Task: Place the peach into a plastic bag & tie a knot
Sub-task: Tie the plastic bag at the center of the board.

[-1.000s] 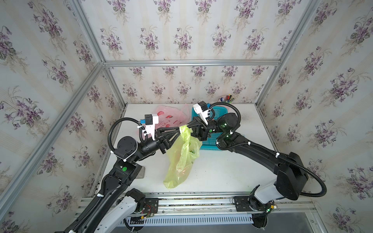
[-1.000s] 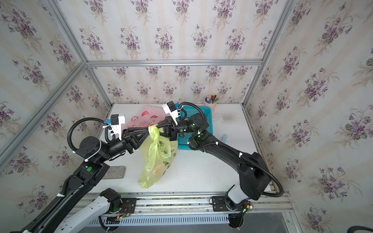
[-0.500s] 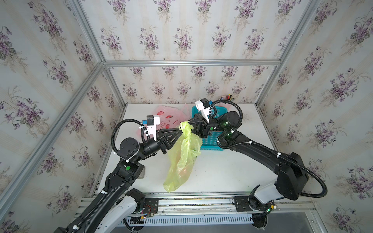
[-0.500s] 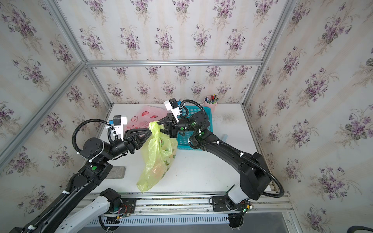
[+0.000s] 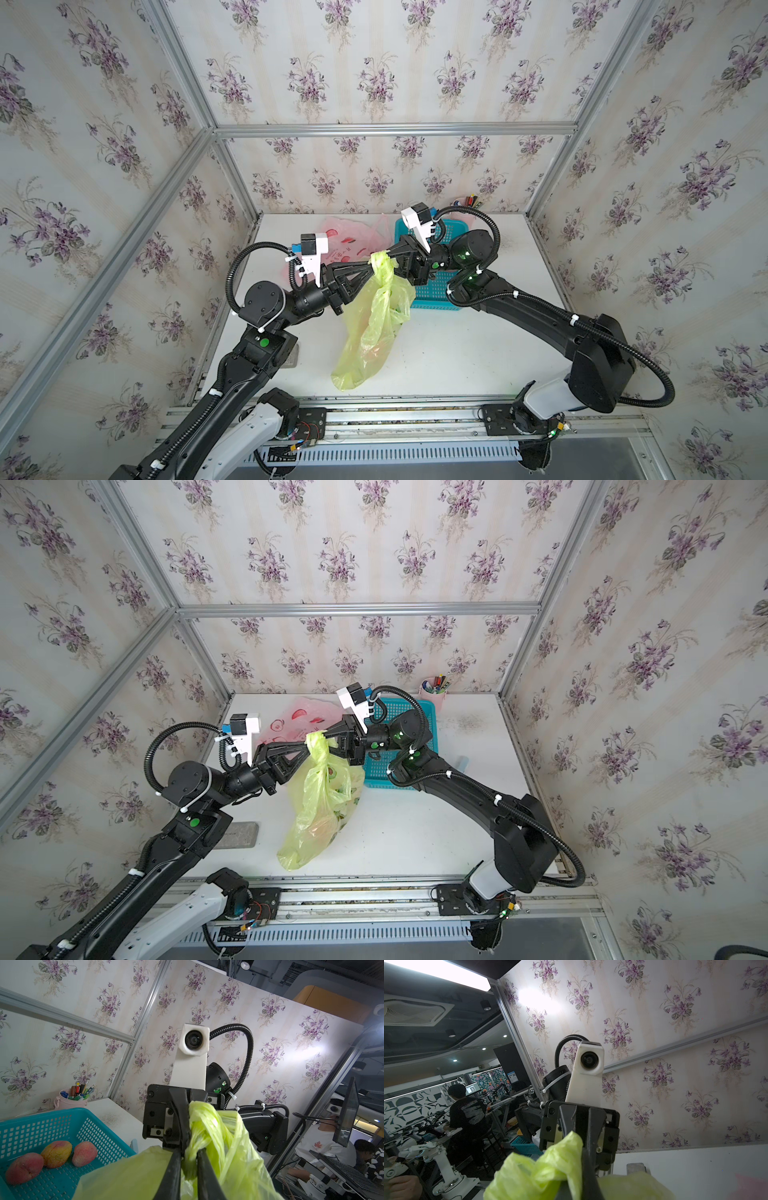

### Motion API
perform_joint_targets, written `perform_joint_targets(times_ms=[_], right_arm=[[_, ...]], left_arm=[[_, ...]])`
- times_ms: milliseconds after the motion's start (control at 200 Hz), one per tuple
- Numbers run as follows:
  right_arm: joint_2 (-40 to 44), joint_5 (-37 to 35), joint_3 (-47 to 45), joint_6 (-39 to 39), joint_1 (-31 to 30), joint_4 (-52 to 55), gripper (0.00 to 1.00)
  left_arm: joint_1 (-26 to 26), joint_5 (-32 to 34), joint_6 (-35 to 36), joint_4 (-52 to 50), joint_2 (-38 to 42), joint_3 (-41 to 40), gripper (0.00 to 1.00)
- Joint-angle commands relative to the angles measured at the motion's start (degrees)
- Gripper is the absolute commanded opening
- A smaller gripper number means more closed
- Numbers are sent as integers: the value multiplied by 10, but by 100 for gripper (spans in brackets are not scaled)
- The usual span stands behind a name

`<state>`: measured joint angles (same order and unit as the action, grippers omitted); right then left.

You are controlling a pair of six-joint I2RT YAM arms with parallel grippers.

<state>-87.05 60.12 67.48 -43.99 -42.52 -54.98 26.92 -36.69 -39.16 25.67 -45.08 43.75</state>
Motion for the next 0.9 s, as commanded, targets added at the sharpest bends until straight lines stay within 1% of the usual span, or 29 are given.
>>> perform_joint_targets(times_ms=[0,45,155,280,385,500,624,729,849,894], right_arm=[[-2,9,4,-17,0,-23,0],[-4,13,7,-20,-1,-24,0],[-4,21,8,-28,-1,-28,0],[-7,35,19,-25,0,-2,0],[-5,39,17,-10,-1,18,0],[2,47,13,29,0,67,0],[14,44,12,106,0,172,0],[20,40,0,133,5,210,4],[25,24,-18,163,15,249,13],[26,15,-25,180,19,270,14]], left_arm=[[0,-22,-3,34,-2,8,5],[0,-27,-3,35,-4,10,0],[0,-27,2,39,-4,9,0],[1,-12,14,35,4,2,0],[1,9,35,-1,9,5,0],[0,44,53,-42,14,6,0],[0,83,66,-75,19,7,0],[0,101,74,-96,18,4,0],[-1,121,77,-102,12,-9,0],[-1,126,79,-103,7,-16,0]])
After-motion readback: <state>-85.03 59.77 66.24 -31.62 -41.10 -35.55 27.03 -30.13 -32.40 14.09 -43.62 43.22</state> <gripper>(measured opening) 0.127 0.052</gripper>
